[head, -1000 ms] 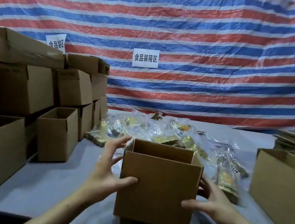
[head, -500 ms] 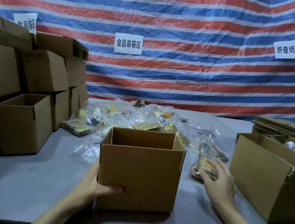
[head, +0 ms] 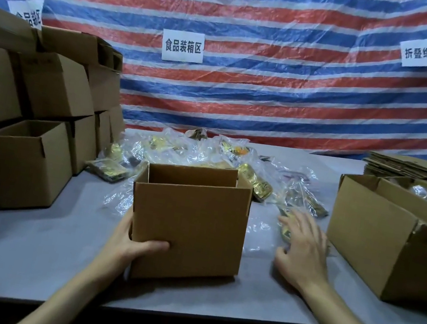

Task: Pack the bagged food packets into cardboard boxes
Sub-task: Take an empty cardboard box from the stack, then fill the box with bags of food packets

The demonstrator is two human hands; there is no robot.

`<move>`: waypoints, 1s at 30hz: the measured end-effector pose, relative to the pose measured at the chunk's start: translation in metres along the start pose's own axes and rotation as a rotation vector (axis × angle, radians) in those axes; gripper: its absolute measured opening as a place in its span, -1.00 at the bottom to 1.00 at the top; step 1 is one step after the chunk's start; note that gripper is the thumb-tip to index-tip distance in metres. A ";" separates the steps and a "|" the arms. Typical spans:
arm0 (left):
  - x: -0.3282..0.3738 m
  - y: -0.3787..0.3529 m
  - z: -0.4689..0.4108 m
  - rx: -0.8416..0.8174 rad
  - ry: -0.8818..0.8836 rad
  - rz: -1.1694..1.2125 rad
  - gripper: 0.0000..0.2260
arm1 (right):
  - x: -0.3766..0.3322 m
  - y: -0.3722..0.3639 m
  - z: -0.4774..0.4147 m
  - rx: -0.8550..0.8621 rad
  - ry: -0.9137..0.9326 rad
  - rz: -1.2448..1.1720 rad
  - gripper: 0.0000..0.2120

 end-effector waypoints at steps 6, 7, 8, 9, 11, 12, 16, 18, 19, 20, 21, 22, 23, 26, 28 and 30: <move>0.001 -0.001 0.001 -0.018 0.006 0.009 -0.22 | 0.005 -0.009 -0.004 -0.170 0.027 -0.066 -0.83; 0.001 -0.001 0.001 -0.018 0.011 0.011 -0.21 | 0.005 -0.007 -0.004 -0.088 0.038 -0.113 -0.90; 0.001 0.000 0.001 -0.020 0.014 0.013 -0.20 | 0.004 -0.004 -0.004 0.017 0.068 -0.161 -0.95; 0.001 0.000 0.001 -0.025 0.018 0.011 -0.19 | 0.004 0.000 -0.002 0.123 0.102 -0.197 -0.94; 0.000 0.000 0.001 -0.033 0.023 -0.001 -0.19 | 0.004 0.004 0.001 0.241 0.145 -0.264 -0.92; 0.000 0.000 0.001 -0.040 0.024 -0.010 -0.18 | 0.005 0.004 0.001 0.223 0.145 -0.281 -0.92; -0.001 -0.003 -0.001 -0.103 0.035 -0.030 -0.15 | 0.007 -0.009 -0.004 -0.050 0.076 -0.109 -0.85; -0.001 -0.003 -0.001 -0.118 0.038 -0.013 -0.15 | 0.007 -0.012 -0.005 -0.081 0.067 -0.068 -0.84; 0.000 -0.004 -0.001 -0.120 0.036 -0.007 -0.16 | 0.007 -0.011 -0.005 -0.066 0.061 -0.099 -0.86; 0.001 -0.004 -0.002 -0.120 0.033 -0.003 -0.16 | 0.008 -0.010 -0.005 -0.051 0.040 -0.158 -0.88; 0.003 -0.005 -0.002 -0.116 0.030 0.001 -0.17 | 0.009 -0.007 -0.006 -0.042 0.000 -0.238 -0.88; 0.003 -0.006 -0.003 -0.111 0.026 0.006 -0.17 | 0.010 -0.004 -0.008 -0.035 -0.054 -0.329 -0.85; 0.004 -0.006 -0.003 -0.106 0.023 0.015 -0.16 | 0.011 -0.001 -0.011 -0.024 -0.119 -0.409 -0.80; 0.003 -0.006 -0.003 -0.105 0.025 0.045 -0.16 | 0.004 0.020 -0.021 0.067 -0.283 -0.542 -0.73; 0.002 -0.006 -0.003 -0.107 0.031 0.051 -0.16 | -0.004 0.045 -0.031 0.167 -0.329 -0.585 -0.75; 0.001 -0.005 -0.003 -0.104 0.030 0.051 -0.15 | -0.014 0.073 -0.041 0.276 -0.368 -0.695 -0.75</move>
Point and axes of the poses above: each hand's wrist, its own z-axis away from the middle knuckle, its own y-axis out of the back of the hand, x = y × z, the point moved 2 cm from there along -z, towards the middle knuckle, and after that the axes turned 10 degrees about -x, right-handed, at the moved point
